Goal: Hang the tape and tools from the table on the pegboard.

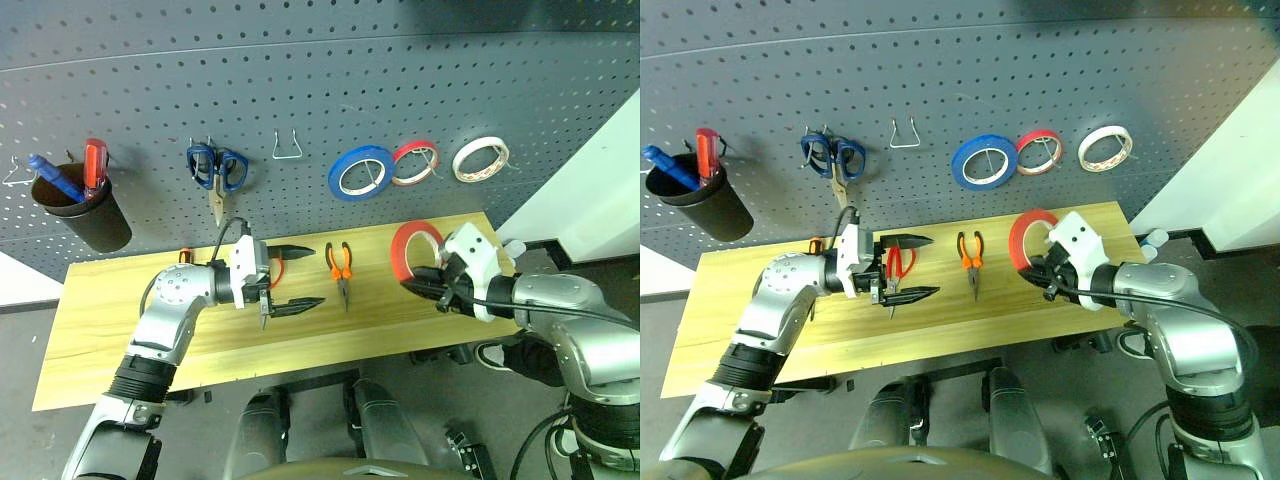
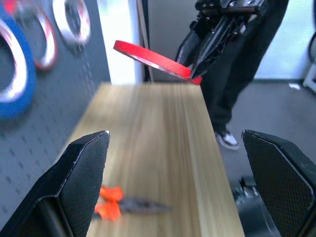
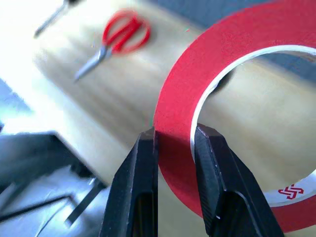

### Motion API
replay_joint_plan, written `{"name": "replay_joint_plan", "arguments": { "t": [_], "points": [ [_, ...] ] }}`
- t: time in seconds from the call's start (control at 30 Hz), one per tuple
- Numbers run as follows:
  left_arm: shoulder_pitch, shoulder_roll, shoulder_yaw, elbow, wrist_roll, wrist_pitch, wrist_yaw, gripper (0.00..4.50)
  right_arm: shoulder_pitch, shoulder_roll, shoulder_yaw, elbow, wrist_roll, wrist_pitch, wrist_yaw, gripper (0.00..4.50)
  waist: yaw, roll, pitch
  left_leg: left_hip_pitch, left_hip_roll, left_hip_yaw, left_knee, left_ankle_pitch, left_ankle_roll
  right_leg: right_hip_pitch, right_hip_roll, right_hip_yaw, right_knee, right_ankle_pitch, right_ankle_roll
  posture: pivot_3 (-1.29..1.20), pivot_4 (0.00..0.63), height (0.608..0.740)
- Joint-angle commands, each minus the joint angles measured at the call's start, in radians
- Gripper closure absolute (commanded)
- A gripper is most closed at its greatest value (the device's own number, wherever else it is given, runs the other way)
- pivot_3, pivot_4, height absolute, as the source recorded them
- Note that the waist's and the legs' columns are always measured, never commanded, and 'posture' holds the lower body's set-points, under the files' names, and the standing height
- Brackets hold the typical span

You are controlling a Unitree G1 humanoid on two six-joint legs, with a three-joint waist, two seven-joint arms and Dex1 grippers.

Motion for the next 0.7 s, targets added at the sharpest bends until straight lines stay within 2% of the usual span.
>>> {"name": "replay_joint_plan", "arguments": {
  "t": [0.03,0.2,0.3,0.5,0.7],
  "points": [
    [0.013,0.016,0.043,-0.046,-0.034,-0.025,0.001,0.0,0.005,0.011,-0.102,-0.08,0.082,-0.097,0.0,3.83,0.0,-0.001,-0.007,0.0,0.0,0.0,0.0,0.0,0.0,0.0,0.0,0.0,0.0,0.0,0.0,-0.12,0.118,0.74],
    [0.005,-0.016,0.095,-0.074,-0.077,-0.065,0.036,0.0,0.005,0.004,-0.159,-0.054,0.116,-0.29,-0.006,3.83,0.003,-0.002,-0.021,0.0,0.0,0.0,0.0,0.0,0.0,0.0,0.0,0.0,0.0,0.0,0.0,-0.09,0.101,0.74],
    [-0.013,-0.035,0.106,-0.059,-0.061,-0.097,0.069,0.0,-0.01,-0.016,-0.126,0.002,0.095,-0.368,-0.015,3.83,0.003,-0.004,-0.036,0.001,0.0,0.001,0.0,0.0,0.0,0.001,0.0,0.001,0.0,0.0,0.001,-0.09,0.096,0.74],
    [-0.055,-0.05,0.099,-0.036,-0.033,-0.13,0.119,0.0,-0.078,-0.069,0.047,0.219,-0.076,-0.511,-0.091,3.83,0.003,-0.004,-0.055,0.002,0.0,0.001,0.0,0.0,0.0,0.002,0.001,0.001,0.0,0.001,0.0,-0.06,0.081,0.74],
    [-0.088,-0.057,0.098,0.0,-0.012,-0.163,0.156,0.0,-0.169,-0.026,0.159,0.444,-0.158,-0.645,-0.131,3.83,0.005,-0.004,-0.061,0.002,0.0,0.002,0.0,0.0,0.0,0.002,0.001,0.002,0.0,0.002,-0.002,-0.05,0.078,0.74]
  ]
}}
